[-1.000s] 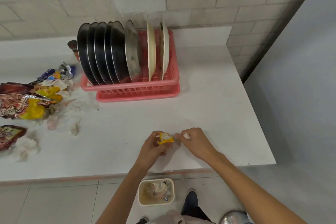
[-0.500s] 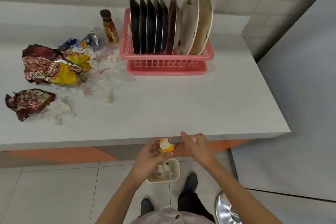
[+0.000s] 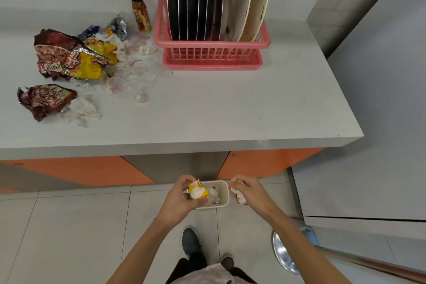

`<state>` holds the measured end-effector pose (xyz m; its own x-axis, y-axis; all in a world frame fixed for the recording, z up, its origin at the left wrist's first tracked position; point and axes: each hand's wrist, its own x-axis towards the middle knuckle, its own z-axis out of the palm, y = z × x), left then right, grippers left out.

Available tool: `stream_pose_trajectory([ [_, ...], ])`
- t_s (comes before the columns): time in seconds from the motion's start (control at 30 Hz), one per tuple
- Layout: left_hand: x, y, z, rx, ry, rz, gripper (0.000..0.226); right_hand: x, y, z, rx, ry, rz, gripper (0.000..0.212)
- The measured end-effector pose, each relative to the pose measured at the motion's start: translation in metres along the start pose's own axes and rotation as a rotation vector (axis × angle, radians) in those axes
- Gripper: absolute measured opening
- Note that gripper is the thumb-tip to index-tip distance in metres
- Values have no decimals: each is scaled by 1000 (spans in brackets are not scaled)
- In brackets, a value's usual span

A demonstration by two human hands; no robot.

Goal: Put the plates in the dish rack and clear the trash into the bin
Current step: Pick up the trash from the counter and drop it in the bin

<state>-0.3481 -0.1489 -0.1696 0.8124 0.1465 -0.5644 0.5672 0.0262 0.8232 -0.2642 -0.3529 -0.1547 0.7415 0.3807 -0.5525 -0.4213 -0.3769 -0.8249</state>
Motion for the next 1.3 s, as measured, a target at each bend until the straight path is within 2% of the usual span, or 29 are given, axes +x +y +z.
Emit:
stream_pose_trajectory([
  [0.1,-2,-18,11,50,48,-53,46,1,30,-9,120,64,91,23],
  [0.2,9,-49,22,81,80,-93,42,13,68,-13,256,134,236,13],
  [0.23,16,-62,26,91,80,-107,41,21,84,-14,267,151,259,17],
  [0.37,56,-129,42,102,60,-181,37,55,162,-10,163,162,310,12],
  [0.5,105,-202,55,74,42,-320,39,98,240,6,-8,84,308,15],
  [0.73,189,-337,70,82,97,-362,35,172,386,33,41,111,473,14],
  [0.87,214,-377,76,97,124,-358,41,183,424,43,38,153,493,21],
  [0.97,237,-390,73,122,128,-319,43,212,427,50,-35,132,436,21],
  [1.17,289,-403,68,480,69,-180,42,275,416,53,-385,53,205,16],
  [1.23,310,-407,59,649,22,-130,55,295,417,53,-456,9,219,20],
  [1.3,330,-407,50,855,0,-106,58,311,425,50,-532,-2,241,31],
])
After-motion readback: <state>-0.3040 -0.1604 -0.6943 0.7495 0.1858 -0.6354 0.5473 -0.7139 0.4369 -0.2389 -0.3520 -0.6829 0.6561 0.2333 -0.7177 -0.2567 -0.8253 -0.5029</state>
